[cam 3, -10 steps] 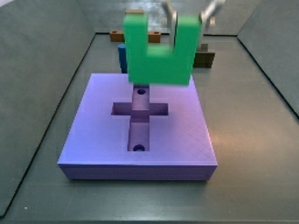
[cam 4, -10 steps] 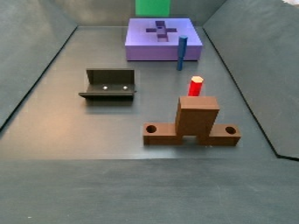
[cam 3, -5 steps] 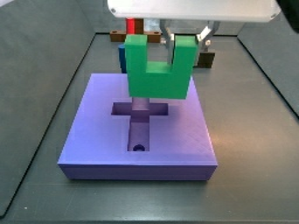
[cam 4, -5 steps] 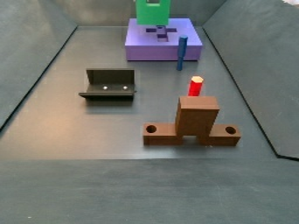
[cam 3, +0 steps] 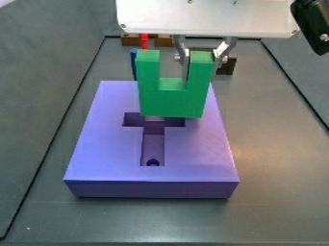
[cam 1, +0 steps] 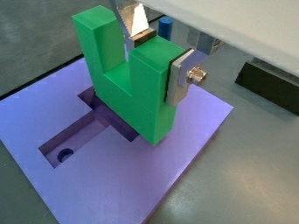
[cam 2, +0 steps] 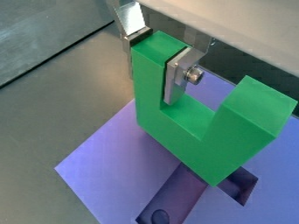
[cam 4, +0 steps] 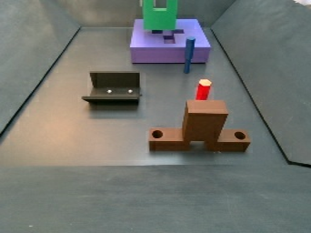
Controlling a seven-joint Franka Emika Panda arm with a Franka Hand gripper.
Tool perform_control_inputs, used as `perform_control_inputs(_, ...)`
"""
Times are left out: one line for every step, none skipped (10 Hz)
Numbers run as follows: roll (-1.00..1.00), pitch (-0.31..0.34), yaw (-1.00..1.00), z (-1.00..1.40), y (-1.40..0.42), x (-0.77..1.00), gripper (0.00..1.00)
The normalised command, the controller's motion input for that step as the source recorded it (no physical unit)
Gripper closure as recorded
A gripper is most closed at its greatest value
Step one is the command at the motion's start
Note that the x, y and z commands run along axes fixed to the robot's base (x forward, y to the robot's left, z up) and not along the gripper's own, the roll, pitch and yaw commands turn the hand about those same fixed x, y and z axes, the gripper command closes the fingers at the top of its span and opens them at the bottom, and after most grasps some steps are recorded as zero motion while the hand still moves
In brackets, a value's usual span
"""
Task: Pick up the green object. Move up. Place the green object on the fixture. Regrasp the green object. Move to above the board. Insert the green object.
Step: Insert the green object.
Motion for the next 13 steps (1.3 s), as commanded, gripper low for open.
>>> perform_control_inputs(-0.04,-0.129,0.14,0.00,-0.02,-0.21,1.00)
perform_control_inputs(-0.02,-0.173,0.16,0.00,-0.03,-0.25,1.00)
perform_control_inputs(0.00,-0.209,0.17,0.00,-0.03,-0.21,1.00)
perform_control_inputs(0.00,-0.199,0.12,0.00,-0.05,-0.07,1.00)
perform_control_inputs(0.00,-0.153,0.01,-0.05,0.00,0.00,1.00)
perform_control_inputs(-0.01,-0.116,0.00,-0.13,0.00,0.00,1.00)
perform_control_inputs(-0.01,-0.067,-0.10,-0.17,0.00,0.00,1.00)
perform_control_inputs(0.00,-0.056,-0.11,-0.18,0.00,0.00,1.00)
perform_control_inputs(0.00,-0.050,-0.09,-0.20,0.00,0.00,1.00)
perform_control_inputs(0.00,-0.057,-0.03,-0.15,0.00,-0.07,1.00)
perform_control_inputs(0.00,-0.094,0.00,-0.06,0.00,-0.16,1.00)
perform_control_inputs(0.00,-0.154,0.00,-0.01,0.00,-0.28,1.00)
perform_control_inputs(0.00,-0.163,0.00,-0.01,0.00,-0.25,1.00)
